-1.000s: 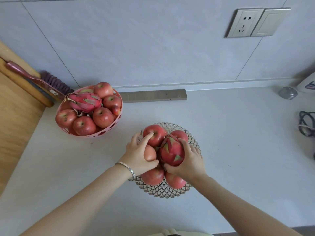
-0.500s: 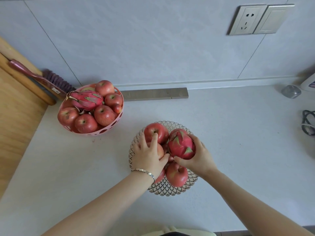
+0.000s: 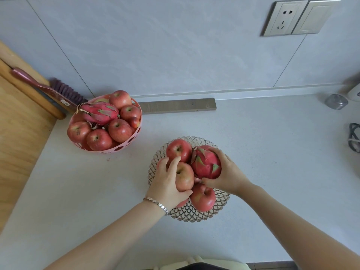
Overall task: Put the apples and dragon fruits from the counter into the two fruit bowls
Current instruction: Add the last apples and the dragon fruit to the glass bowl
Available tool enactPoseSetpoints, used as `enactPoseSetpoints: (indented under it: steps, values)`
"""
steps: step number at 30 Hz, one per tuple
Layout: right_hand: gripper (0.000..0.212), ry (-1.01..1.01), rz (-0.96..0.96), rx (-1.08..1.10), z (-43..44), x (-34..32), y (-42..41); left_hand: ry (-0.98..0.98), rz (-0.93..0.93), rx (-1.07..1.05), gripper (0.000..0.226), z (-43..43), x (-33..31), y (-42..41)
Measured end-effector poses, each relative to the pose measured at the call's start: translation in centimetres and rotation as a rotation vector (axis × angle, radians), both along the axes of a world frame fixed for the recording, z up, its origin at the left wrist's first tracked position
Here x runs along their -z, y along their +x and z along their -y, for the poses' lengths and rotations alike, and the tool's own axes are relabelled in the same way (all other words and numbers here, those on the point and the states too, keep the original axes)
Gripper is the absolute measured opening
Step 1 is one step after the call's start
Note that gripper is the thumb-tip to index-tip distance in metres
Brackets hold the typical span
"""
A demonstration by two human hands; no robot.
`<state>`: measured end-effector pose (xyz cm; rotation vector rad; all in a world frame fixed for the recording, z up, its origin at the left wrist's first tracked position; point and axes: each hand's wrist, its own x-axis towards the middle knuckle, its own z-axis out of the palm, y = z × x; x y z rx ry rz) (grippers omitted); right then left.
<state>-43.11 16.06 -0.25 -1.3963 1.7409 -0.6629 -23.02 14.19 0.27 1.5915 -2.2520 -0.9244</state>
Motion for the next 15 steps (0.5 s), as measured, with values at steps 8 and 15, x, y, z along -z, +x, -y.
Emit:
enactPoseSetpoints:
  steps: [8, 15]
  values:
    - [0.09, 0.128, 0.039, -0.042, 0.8, -0.6, -0.2, 0.122, 0.207, 0.012, 0.116, 0.1, -0.7, -1.2]
    - [0.08, 0.124, 0.159, 0.047, 0.1, -0.9, -0.4, 0.202, -0.118, -0.01, 0.103, 0.4, -1.4, 0.6]
